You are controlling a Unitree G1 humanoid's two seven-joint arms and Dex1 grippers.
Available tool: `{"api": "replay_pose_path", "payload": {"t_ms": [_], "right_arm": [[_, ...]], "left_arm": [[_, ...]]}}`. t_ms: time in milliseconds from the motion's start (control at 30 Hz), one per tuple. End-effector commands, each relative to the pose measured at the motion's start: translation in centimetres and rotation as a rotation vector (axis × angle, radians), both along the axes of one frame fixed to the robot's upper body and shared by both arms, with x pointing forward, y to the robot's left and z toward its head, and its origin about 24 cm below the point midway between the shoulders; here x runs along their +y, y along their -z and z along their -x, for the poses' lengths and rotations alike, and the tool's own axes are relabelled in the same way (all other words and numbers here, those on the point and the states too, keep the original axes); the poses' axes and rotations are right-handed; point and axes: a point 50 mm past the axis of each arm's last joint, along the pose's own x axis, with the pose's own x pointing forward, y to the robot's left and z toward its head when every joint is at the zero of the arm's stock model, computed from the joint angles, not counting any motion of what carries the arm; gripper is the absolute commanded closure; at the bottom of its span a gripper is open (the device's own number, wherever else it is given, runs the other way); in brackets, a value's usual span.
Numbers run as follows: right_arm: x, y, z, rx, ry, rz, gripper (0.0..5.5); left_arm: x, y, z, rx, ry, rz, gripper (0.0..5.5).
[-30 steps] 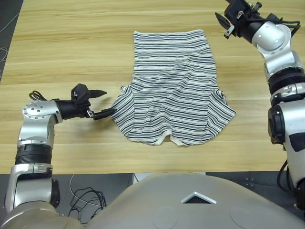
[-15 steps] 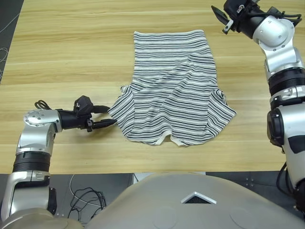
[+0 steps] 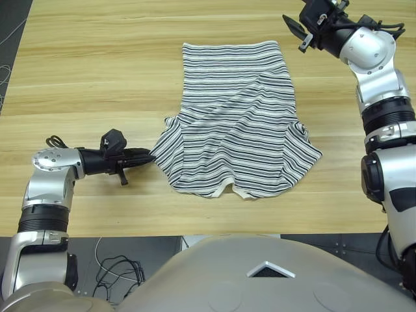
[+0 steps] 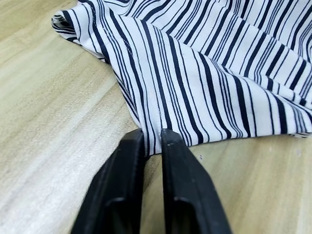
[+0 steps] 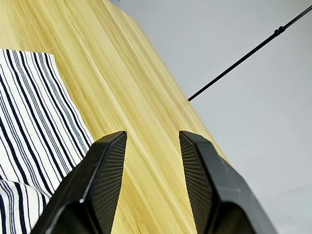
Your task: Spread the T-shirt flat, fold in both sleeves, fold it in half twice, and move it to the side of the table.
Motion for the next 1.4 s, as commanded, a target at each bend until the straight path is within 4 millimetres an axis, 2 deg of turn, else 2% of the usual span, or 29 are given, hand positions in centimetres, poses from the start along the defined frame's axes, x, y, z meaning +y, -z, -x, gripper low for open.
{"api": "replay_pose_path", "payload": {"t_ms": [33,200,333,467,600,733,933,1167,1400], "right_arm": [[0.3,0.1,0.0,0.007,-0.009,0.015,3.5],[0.6,-0.2,-0.1,0.001,-0.017,0.014,3.5],[0.8,-0.3,-0.1,-0.001,-0.025,0.013,3.5],[1.3,-0.2,0.0,-0.002,-0.037,0.01,3.5],[1.5,-0.1,0.1,-0.001,-0.045,0.009,3.5],[1.7,0.1,0.2,0.004,-0.054,0.009,3.5],[1.9,0.3,0.3,0.008,-0.061,0.011,3.5],[1.9,1.1,0.6,0.027,-0.063,0.011,3.5],[2.3,1.5,0.7,0.038,-0.069,0.007,3.5]], "left_arm": [[0.2,1.2,0.8,0.062,0.002,-0.04,5.37],[-0.1,0.4,0.6,0.047,0.038,-0.018,5.37],[-0.4,-2.3,0.5,0.02,0.091,0.06,5.37],[-0.2,-4.7,-0.5,-0.012,0.08,0.127,5.37],[-0.4,-5.6,-0.9,-0.029,0.069,0.164,5.37],[-0.6,-5.9,-1.1,-0.037,0.064,0.186,5.37],[-2.1,-5.7,-1.4,-0.045,0.123,0.21,5.37],[-6.5,-4.9,-3.4,-0.057,0.253,0.232,5.37],[-9.3,-4.0,-5.2,-0.047,0.311,0.233,5.37]]}}
